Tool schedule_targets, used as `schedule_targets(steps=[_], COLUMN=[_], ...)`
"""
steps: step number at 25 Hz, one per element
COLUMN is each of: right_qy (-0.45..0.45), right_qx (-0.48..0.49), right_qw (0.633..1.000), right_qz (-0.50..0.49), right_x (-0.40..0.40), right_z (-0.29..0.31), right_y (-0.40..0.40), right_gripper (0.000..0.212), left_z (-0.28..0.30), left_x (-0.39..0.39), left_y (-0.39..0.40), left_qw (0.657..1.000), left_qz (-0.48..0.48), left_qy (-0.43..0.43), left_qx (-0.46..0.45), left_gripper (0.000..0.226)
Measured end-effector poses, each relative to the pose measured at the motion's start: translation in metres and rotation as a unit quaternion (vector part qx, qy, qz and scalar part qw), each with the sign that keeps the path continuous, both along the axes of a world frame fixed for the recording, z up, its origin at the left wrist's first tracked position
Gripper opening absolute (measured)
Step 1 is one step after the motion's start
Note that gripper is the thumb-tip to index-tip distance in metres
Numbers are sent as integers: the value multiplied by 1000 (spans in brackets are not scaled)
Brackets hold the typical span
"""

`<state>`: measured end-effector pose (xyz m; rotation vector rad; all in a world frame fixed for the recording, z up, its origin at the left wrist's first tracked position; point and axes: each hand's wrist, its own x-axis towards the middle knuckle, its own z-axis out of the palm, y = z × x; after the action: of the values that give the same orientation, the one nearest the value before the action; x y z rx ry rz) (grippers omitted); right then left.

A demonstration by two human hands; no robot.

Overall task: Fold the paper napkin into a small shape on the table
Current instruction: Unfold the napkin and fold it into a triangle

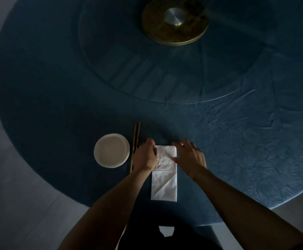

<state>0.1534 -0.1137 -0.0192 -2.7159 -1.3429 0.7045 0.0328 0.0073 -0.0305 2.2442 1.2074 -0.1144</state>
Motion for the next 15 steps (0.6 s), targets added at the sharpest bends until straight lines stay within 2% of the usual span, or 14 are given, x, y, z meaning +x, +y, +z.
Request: schedule_targets(steps=[5, 10, 13, 15], right_qy=[12, 42, 55, 102], right_qx=[23, 52, 110, 103], right_qw=[1000, 997, 989, 985], right_qz=[-5, -34, -79, -96], right_x=[1, -1, -12, -25], right_z=[-2, 9, 22, 30], right_y=[-3, -4, -14, -21], right_gripper=[55, 59, 57, 58], left_z=[3, 16, 31, 45], left_x=[-3, -11, -6, 7], left_y=[7, 3, -2, -5], left_qw=[999, 994, 977, 944], left_qz=[26, 13, 40, 66], left_qy=[-7, -81, -85, -92], left_qx=[-43, -67, -189, -310], left_gripper=[5, 4, 11, 8])
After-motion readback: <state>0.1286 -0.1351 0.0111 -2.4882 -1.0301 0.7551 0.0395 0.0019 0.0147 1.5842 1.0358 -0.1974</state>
